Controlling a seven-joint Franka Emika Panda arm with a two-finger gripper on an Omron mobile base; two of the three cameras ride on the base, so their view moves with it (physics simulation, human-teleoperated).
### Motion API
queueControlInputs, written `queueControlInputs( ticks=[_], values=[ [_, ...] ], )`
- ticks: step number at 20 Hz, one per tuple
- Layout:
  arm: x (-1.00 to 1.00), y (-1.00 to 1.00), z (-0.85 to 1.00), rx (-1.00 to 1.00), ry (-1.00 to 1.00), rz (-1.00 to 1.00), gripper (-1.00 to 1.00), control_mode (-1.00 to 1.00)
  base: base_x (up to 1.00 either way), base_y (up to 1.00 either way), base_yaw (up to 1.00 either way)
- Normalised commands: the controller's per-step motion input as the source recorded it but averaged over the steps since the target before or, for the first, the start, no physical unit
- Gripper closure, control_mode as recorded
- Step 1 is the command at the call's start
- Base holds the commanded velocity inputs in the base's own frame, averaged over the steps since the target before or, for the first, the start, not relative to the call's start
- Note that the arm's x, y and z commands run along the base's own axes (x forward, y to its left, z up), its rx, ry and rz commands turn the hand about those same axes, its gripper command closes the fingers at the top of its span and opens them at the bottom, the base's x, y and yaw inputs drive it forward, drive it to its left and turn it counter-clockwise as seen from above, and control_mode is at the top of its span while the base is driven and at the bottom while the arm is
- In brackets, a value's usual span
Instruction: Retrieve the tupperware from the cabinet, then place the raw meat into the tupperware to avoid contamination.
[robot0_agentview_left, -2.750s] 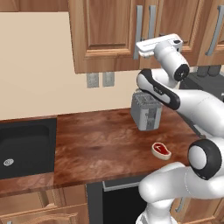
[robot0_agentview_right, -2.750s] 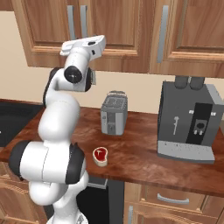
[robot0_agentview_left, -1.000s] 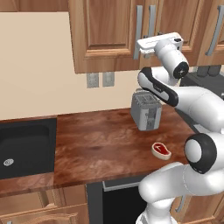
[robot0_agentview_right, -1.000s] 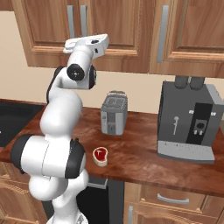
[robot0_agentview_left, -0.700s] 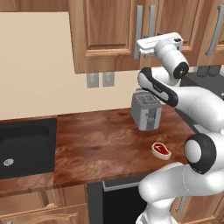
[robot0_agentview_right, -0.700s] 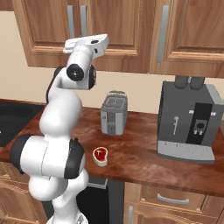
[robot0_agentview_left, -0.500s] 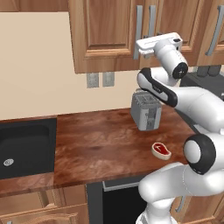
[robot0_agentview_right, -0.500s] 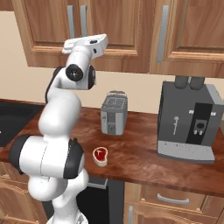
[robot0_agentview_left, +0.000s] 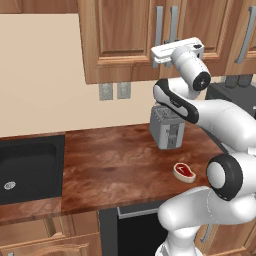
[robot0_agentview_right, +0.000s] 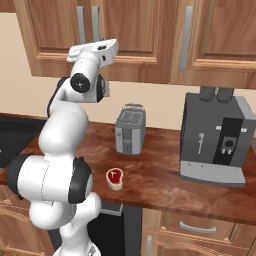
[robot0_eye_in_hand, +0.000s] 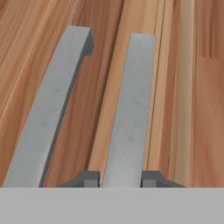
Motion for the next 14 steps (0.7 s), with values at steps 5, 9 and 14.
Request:
queueControlInputs(
  ticks=[5, 9, 14],
  values=[
    [0.01, 0.10, 0.00, -0.01, 0.05, 0.00, 1.00, -1.00, 0.00, 0.00, 0.00],
    [0.07, 0.01, 0.00, 0.00, 0.02, 0.00, 1.00, -1.00, 0.00, 0.00, 0.00],
    [0.00, 0.00, 0.00, 0.00, 0.09, 0.00, 1.00, -1.00, 0.00, 0.00, 0.00]
  ],
)
